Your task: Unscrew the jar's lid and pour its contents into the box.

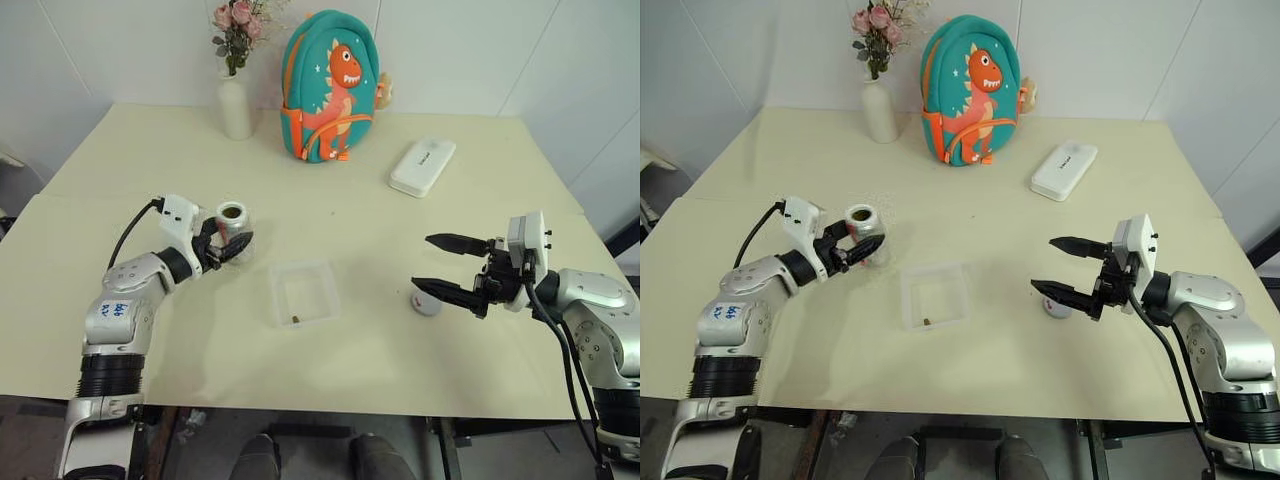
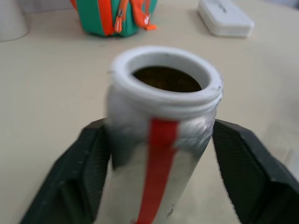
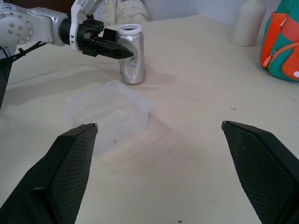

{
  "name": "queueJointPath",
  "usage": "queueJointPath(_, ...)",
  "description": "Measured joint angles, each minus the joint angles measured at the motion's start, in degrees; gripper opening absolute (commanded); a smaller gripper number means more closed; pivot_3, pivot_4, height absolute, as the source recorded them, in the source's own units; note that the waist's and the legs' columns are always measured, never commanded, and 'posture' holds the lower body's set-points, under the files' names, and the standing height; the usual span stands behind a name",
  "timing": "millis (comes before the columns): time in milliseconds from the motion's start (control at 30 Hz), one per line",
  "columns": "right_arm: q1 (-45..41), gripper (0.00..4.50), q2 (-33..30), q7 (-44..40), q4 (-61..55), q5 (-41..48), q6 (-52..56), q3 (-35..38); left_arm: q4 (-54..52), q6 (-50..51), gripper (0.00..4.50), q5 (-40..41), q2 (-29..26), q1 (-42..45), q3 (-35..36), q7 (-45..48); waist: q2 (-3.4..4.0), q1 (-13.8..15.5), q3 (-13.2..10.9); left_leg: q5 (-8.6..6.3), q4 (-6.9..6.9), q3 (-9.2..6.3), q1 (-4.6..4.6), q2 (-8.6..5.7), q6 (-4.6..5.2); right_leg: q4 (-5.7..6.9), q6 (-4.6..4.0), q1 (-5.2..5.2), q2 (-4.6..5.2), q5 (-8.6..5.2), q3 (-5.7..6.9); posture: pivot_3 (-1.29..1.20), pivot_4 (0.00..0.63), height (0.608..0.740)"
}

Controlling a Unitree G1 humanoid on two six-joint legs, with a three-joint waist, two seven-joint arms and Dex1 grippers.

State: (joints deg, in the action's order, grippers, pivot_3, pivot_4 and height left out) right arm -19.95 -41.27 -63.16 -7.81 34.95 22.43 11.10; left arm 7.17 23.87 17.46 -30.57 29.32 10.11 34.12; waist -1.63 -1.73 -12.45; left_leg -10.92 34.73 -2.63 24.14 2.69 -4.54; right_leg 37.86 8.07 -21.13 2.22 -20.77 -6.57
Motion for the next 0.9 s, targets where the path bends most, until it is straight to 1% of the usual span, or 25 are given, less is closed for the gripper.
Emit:
queueJointPath(200,-0.7,4.50,0.0,0.2,0.1,-0.3,0.1,-1.1,0.2,-1.0,4.49,-0.8,0.0,-0.7,-0.1,0.5,0.00,0.0,0.0,0.00,-0.02,0.00,0.00,0.00,0.00,-0.03,0.00,0.00,0.01,0.00,0.00,0.00,0.150,0.740)
queueJointPath(367,-1.7,4.50,0.0,0.2,1.0,-0.7,0.1,-1.6,-2.0,-0.7,4.49,-1.1,-0.3,-2.1,-0.1,0.6,0.00,-0.1,0.0,0.00,-0.09,0.01,0.00,0.00,0.00,-0.05,-0.01,-0.02,0.01,0.00,0.00,0.00,0.150,0.740)
queueJointPath(567,-2.3,4.50,0.0,0.2,1.4,-1.0,0.1,-1.8,-6.7,2.2,4.49,-0.6,-4.2,-5.8,0.2,2.0,0.00,-0.2,0.0,0.00,-0.23,0.03,0.01,0.01,0.00,-0.10,-0.03,-0.09,0.02,-0.02,-0.02,0.00,0.150,0.740)
queueJointPath(700,-2.5,4.50,0.0,0.0,1.7,-1.1,0.1,-1.9,-8.7,4.6,4.49,1.0,-7.0,-7.5,1.6,3.8,0.00,-0.1,0.0,0.00,-0.28,0.04,0.00,0.01,-0.01,-0.12,-0.05,-0.10,0.03,-0.03,-0.01,0.00,0.150,0.740)
queueJointPath(900,-2.8,4.50,-0.7,-0.9,2.2,-1.3,0.1,-1.9,-11.4,6.9,4.49,3.1,-13.1,-10.1,3.3,8.4,0.00,-0.2,0.0,0.01,-0.50,0.09,0.00,0.01,-0.02,-0.19,-0.13,-0.20,0.07,-0.07,-0.01,0.00,0.150,0.740)
